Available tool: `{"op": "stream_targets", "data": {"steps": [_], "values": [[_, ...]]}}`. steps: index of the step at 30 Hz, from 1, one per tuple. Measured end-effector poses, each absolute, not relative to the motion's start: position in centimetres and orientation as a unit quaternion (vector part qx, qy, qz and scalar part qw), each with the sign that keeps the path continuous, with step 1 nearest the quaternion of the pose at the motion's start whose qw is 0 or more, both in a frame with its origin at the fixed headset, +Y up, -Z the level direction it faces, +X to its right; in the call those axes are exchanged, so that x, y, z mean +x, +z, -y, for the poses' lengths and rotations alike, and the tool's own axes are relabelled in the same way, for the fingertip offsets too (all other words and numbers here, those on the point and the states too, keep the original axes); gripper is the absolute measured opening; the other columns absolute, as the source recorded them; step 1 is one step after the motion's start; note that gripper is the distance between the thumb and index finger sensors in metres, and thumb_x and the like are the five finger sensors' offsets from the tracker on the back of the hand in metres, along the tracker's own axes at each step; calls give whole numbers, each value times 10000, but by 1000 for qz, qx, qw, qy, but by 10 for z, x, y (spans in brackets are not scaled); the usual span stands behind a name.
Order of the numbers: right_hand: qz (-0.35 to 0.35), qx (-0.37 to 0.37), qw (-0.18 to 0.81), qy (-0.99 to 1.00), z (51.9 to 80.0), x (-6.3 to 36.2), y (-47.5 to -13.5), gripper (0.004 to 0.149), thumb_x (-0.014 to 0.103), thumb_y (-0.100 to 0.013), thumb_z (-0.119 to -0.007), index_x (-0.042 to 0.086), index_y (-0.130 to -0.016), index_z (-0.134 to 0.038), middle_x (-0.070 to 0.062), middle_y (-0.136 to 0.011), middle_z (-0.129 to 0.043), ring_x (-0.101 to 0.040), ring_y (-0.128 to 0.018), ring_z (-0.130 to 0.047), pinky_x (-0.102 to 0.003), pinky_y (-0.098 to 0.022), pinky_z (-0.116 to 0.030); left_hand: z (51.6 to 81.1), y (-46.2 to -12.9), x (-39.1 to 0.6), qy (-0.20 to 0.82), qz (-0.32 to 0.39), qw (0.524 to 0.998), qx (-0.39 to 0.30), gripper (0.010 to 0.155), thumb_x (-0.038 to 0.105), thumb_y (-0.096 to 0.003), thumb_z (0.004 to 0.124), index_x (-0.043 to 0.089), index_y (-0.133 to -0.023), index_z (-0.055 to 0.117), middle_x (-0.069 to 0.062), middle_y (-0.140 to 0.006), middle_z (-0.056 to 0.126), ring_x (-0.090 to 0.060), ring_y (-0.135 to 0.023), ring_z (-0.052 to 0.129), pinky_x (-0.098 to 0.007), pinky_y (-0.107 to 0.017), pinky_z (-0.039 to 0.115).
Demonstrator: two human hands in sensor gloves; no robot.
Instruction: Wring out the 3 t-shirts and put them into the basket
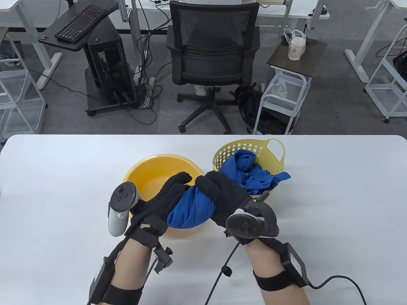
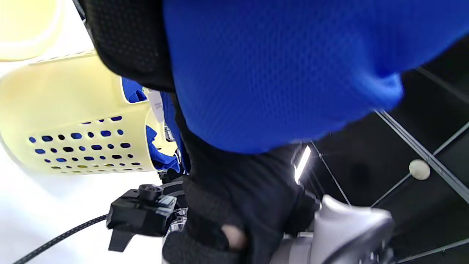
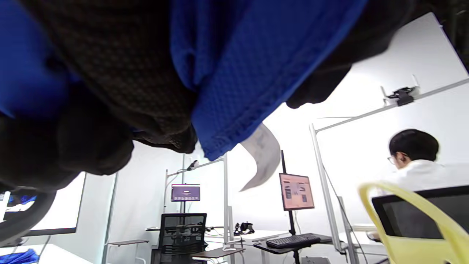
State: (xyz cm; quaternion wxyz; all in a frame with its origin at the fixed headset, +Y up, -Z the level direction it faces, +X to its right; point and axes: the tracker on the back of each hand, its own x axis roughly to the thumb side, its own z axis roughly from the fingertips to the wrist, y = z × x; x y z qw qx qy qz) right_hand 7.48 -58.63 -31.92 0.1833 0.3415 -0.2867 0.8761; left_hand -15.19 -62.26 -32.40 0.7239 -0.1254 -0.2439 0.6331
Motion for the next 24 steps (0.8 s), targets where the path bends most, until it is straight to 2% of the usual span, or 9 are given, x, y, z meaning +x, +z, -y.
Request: {"op": "stream_targets", "data": {"steps": [2, 4, 6, 9, 11, 15, 19, 24], "values": [[285, 327, 174, 884, 590, 79, -324, 895, 309, -414, -1077, 260, -1076, -476, -245, -991, -689, -473, -447, -943, -371, -204, -892, 623, -326, -144, 610, 267, 732, -146, 991, 841, -531, 731, 296, -1238, 301, -255, -1242, 352, -473, -918, 757, -558, -617, 758], [294, 317, 160, 887, 590, 80, -325, 898, 297, -408, -1084, 267, -1074, -482, -241, -997, -686, -482, -456, -935, -383, -210, -886, 623, -327, -139, 577, 275, 754, -152, 1122, 797, -467, 871, 276, -1222, 223, -229, -1262, 309, -460, -953, 741, -577, -628, 737], [299, 304, 132, 895, 589, 78, -323, 899, 297, -409, -1085, 270, -1075, -482, -236, -1002, -683, -484, -461, -933, -387, -217, -883, 623, -326, -133, 532, 282, 785, -144, 1226, 783, -421, 924, 261, -1209, 144, -252, -1254, 300, -427, -946, 761, -544, -588, 767], [319, 276, 102, 901, 584, 75, -316, 895, 310, -411, -1083, 270, -1076, -486, -221, -1009, -685, -473, -462, -940, -378, -223, -888, 613, -317, -124, 474, 288, 821, -134, 1311, 741, -405, 979, 261, -1167, 26, -274, -1236, 266, -398, -947, 749, -518, -580, 766], [333, 265, 96, 900, 577, 76, -310, 887, 302, -414, -1084, 268, -1074, -492, -214, -1011, -688, -471, -460, -942, -373, -223, -891, 600, -304, -116, 397, 286, 869, -71, 1320, 702, -408, 1000, 255, -1149, 4, -277, -1228, 294, -386, -947, 766, -514, -576, 783], [329, 259, 88, 904, 575, 79, -308, 881, 290, -414, -1090, 268, -1068, -500, -207, -998, -698, -463, -450, -946, -365, -220, -895, 591, -288, -99, 277, 263, 924, 10, 1315, 657, -425, 1004, 211, -1125, -16, -284, -1211, 356, -370, -942, 810, -506, -562, 822], [319, 232, 44, 918, 574, 75, -304, 874, 301, -402, -1095, 260, -1061, -523, -214, -942, -729, -439, -417, -958, -347, -196, -902, 599, -286, -92, 264, 233, 934, 50, 1298, 597, -448, 1014, 184, -1109, -24, -264, -1197, 372, -377, -925, 823, -510, -549, 823], [379, 204, 63, 900, 561, 66, -284, 871, 278, -398, -1098, 224, -1059, -534, -235, -922, -730, -442, -387, -949, -345, -175, -893, 588, -275, -96, 198, 204, 940, 188, 1210, 570, -459, 1016, 281, -1146, 63, -182, -1215, 429, -335, -946, 840, -502, -557, 813]]}}
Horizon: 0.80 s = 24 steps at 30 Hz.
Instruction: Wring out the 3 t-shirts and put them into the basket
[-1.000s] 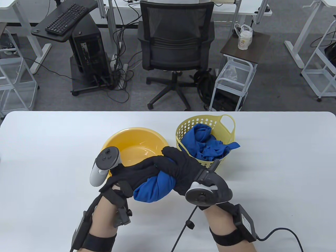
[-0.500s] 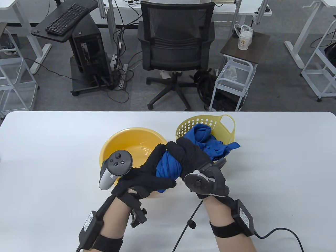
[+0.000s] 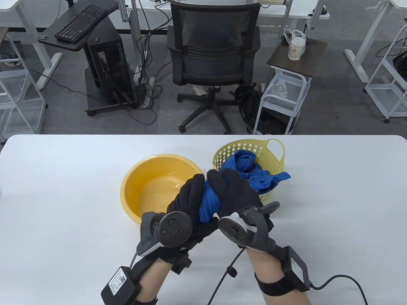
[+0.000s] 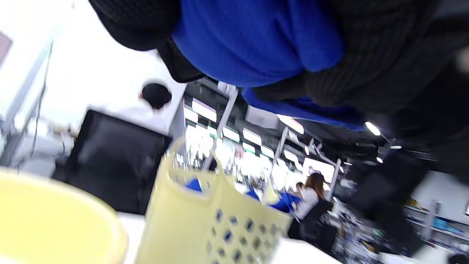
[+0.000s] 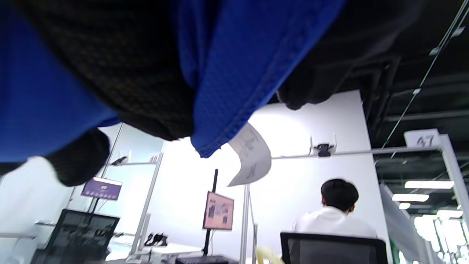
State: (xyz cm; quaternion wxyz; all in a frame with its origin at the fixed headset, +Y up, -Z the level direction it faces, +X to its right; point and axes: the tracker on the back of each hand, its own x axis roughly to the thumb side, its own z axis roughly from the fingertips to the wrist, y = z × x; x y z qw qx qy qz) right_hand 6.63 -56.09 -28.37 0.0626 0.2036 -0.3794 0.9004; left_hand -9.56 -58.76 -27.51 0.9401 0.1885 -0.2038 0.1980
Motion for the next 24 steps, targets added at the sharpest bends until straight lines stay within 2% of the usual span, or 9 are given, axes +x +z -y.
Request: {"op": "stream_targets", "data": {"steps": [4, 9, 15, 20, 24], "values": [[384, 186, 72, 901, 561, 65, -283, 872, 264, -394, -1102, 228, -1057, -537, -239, -917, -728, -429, -373, -955, -326, -165, -900, 598, -274, -88, 193, 162, 930, 267, 1151, 544, -472, 1005, 282, -1152, 114, -175, -1192, 476, -339, -928, 862, -500, -537, 822], [374, 153, 142, 904, 571, 56, -289, 852, 231, -392, -1103, 251, -1043, -553, -254, -908, -718, -433, -358, -949, -324, -154, -895, 597, -280, -100, 159, 161, 937, 266, 1159, 529, -476, 1002, 290, -1147, 87, -161, -1203, 455, -345, -957, 842, -522, -575, 796], [353, 155, 145, 911, 574, 60, -296, 855, 225, -404, -1096, 247, -1050, -537, -258, -920, -701, -442, -377, -943, -333, -169, -894, 604, -285, -93, 154, 157, 939, 264, 1160, 515, -494, 982, 268, -1135, 47, -176, -1204, 417, -364, -973, 819, -543, -591, 774], [359, 153, 121, 913, 569, 59, -288, 853, 209, -409, -1086, 230, -1059, -534, -272, -922, -691, -448, -376, -934, -336, -170, -887, 604, -286, -95, 169, 167, 935, 261, 1164, 523, -504, 964, 261, -1123, 14, -172, -1203, 401, -355, -980, 811, -538, -605, 762], [391, 157, 114, 900, 556, 62, -274, 855, 198, -406, -1084, 238, -1060, -534, -269, -928, -683, -449, -381, -927, -337, -175, -882, 597, -276, -91, 171, 175, 922, 301, 1159, 529, -514, 948, 258, -1114, -6, -171, -1201, 385, -350, -985, 801, -533, -610, 757]]}}
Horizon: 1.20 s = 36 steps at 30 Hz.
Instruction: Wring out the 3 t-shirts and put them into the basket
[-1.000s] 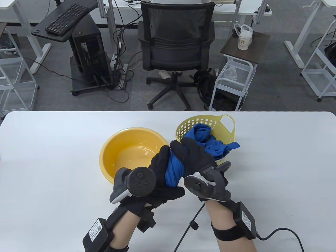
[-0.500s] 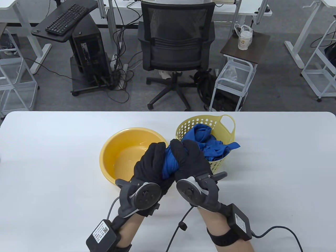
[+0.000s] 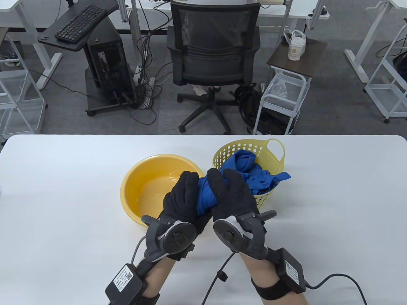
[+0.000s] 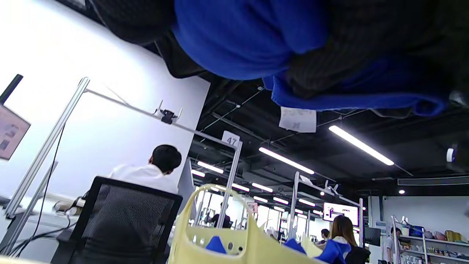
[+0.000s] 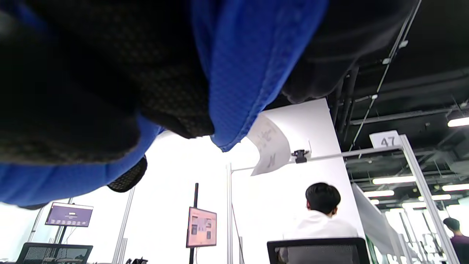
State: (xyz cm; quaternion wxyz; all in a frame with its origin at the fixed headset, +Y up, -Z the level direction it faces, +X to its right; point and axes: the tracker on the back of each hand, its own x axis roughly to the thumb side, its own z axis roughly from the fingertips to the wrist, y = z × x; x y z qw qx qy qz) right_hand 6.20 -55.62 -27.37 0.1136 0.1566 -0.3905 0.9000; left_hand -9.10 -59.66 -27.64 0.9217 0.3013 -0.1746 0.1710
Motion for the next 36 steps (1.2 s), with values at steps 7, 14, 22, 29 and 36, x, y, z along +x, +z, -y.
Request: {"op": "stream_targets", "data": {"steps": [7, 14, 22, 29, 36], "values": [[377, 149, 122, 906, 560, 61, -278, 853, 196, -403, -1085, 241, -1056, -539, -269, -926, -685, -446, -372, -924, -334, -169, -877, 600, -279, -92, 167, 168, 927, 290, 1173, 533, -506, 955, 246, -1114, -6, -175, -1200, 399, -354, -981, 813, -541, -608, 756], [379, 152, 116, 905, 558, 63, -277, 859, 194, -407, -1085, 245, -1060, -530, -264, -939, -677, -453, -391, -919, -344, -186, -877, 600, -279, -89, 169, 163, 926, 294, 1169, 538, -512, 946, 236, -1114, -9, -180, -1197, 392, -354, -981, 810, -541, -609, 754], [383, 164, 119, 901, 555, 64, -276, 865, 201, -409, -1083, 241, -1066, -522, -261, -946, -672, -451, -400, -918, -344, -195, -878, 596, -276, -89, 162, 162, 925, 303, 1158, 542, -513, 944, 238, -1122, 7, -176, -1200, 390, -354, -983, 810, -541, -614, 751], [374, 169, 116, 904, 557, 65, -280, 868, 202, -411, -1083, 239, -1069, -519, -260, -952, -667, -455, -407, -915, -349, -200, -877, 600, -278, -89, 165, 159, 927, 296, 1153, 546, -513, 942, 232, -1126, 17, -182, -1198, 396, -358, -981, 813, -544, -611, 753], [365, 162, 109, 910, 561, 62, -283, 867, 207, -415, -1080, 236, -1072, -515, -265, -953, -665, -459, -408, -915, -351, -202, -878, 603, -283, -91, 164, 160, 931, 283, 1150, 552, -511, 941, 231, -1129, 25, -179, -1198, 402, -354, -979, 821, -540, -610, 757]]}}
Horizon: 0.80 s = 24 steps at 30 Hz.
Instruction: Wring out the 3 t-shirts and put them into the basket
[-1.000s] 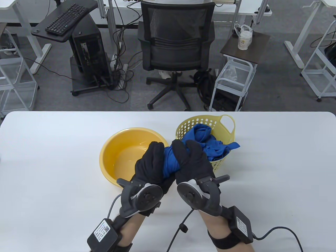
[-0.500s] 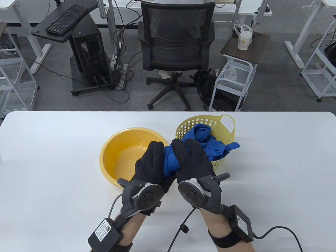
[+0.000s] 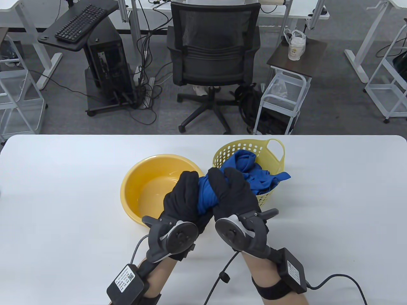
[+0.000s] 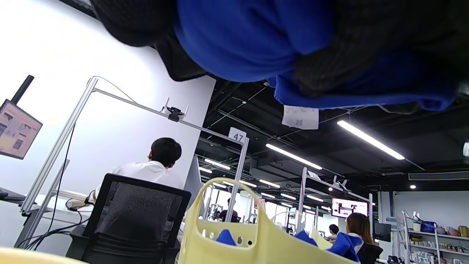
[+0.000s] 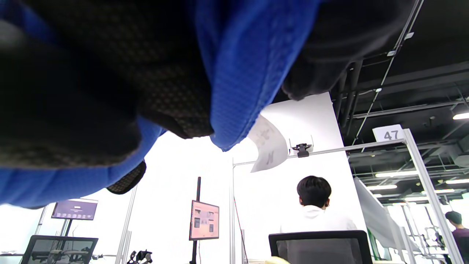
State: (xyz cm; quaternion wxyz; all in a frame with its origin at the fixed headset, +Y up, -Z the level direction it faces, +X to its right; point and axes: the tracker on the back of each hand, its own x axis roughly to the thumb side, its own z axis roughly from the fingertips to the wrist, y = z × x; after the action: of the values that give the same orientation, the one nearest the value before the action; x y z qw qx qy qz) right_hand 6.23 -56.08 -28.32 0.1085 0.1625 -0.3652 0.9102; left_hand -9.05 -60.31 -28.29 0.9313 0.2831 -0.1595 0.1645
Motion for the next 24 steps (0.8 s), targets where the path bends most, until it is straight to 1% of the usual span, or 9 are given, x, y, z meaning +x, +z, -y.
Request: {"op": "stream_targets", "data": {"steps": [7, 9, 11, 12, 15, 17, 20, 22, 24], "values": [[357, 163, 104, 914, 562, 62, -287, 867, 212, -419, -1076, 233, -1077, -511, -266, -959, -661, -461, -416, -914, -355, -208, -879, 606, -288, -92, 166, 161, 933, 276, 1147, 558, -509, 940, 235, -1131, 32, -174, -1199, 406, -352, -980, 823, -540, -615, 757], [336, 166, 107, 921, 562, 66, -290, 870, 222, -415, -1078, 236, -1079, -516, -260, -962, -666, -457, -417, -918, -354, -211, -881, 606, -293, -97, 191, 179, 933, 245, 1151, 584, -488, 946, 241, -1139, 60, -163, -1198, 441, -335, -966, 854, -526, -610, 781], [317, 183, 129, 921, 559, 76, -295, 871, 250, -411, -1080, 253, -1079, -522, -245, -972, -675, -451, -428, -924, -349, -224, -883, 604, -300, -106, 261, 218, 922, 183, 1169, 609, -473, 955, 251, -1146, 68, -165, -1208, 433, -344, -970, 848, -533, -624, 772], [306, 189, 159, 919, 557, 85, -299, 870, 267, -411, -1081, 262, -1080, -526, -234, -981, -679, -450, -435, -929, -349, -235, -883, 602, -302, -111, 302, 243, 909, 153, 1172, 646, -476, 936, 256, -1150, 61, -171, -1221, 413, -357, -979, 837, -541, -642, 761], [284, 194, 271, 899, 555, 110, -310, 863, 294, -426, -1073, 253, -1092, -527, -251, -1003, -677, -471, -455, -939, -378, -262, -887, 596, -301, -122, 423, 269, 855, 135, 1058, 780, -521, 737, 285, -1169, 62, -188, -1254, 354, -425, -1030, 758, -571, -726, 680], [288, 141, 336, 886, 556, 136, -317, 851, 307, -463, -1042, 244, -1112, -493, -293, -1018, -646, -488, -461, -930, -395, -272, -881, 591, -297, -128, 470, 264, 830, 142, 949, 722, -557, 718, 323, -1168, 111, -179, -1259, 331, -410, -1073, 691, -571, -770, 623], [291, 42, 392, 872, 560, 173, -326, 866, 315, -535, -976, 180, -1149, -379, -342, -1055, -552, -526, -500, -893, -434, -307, -858, 586, -295, -134, 398, 242, 869, 171, 910, 721, -580, 674, 327, -1174, 108, -180, -1263, 318, -392, -1058, 714, -568, -756, 642], [285, -27, 377, 881, 564, 193, -331, 883, 300, -569, -942, 177, -1160, -297, -373, -1087, -453, -578, -575, -856, -483, -366, -841, 585, -295, -136, 353, 222, 888, 194, 901, 726, -582, 664, 334, -1175, 109, -170, -1268, 314, -383, -1065, 709, -570, -759, 641], [270, -61, 332, 902, 572, 200, -339, 890, 271, -606, -895, 169, -1162, -207, -390, -1125, -292, -670, -733, -733, -590, -503, -764, 586, -296, -137, 338, 214, 895, 197, 898, 728, -580, 660, 335, -1176, 115, -164, -1270, 309, -384, -1072, 701, -576, -763, 634]]}}
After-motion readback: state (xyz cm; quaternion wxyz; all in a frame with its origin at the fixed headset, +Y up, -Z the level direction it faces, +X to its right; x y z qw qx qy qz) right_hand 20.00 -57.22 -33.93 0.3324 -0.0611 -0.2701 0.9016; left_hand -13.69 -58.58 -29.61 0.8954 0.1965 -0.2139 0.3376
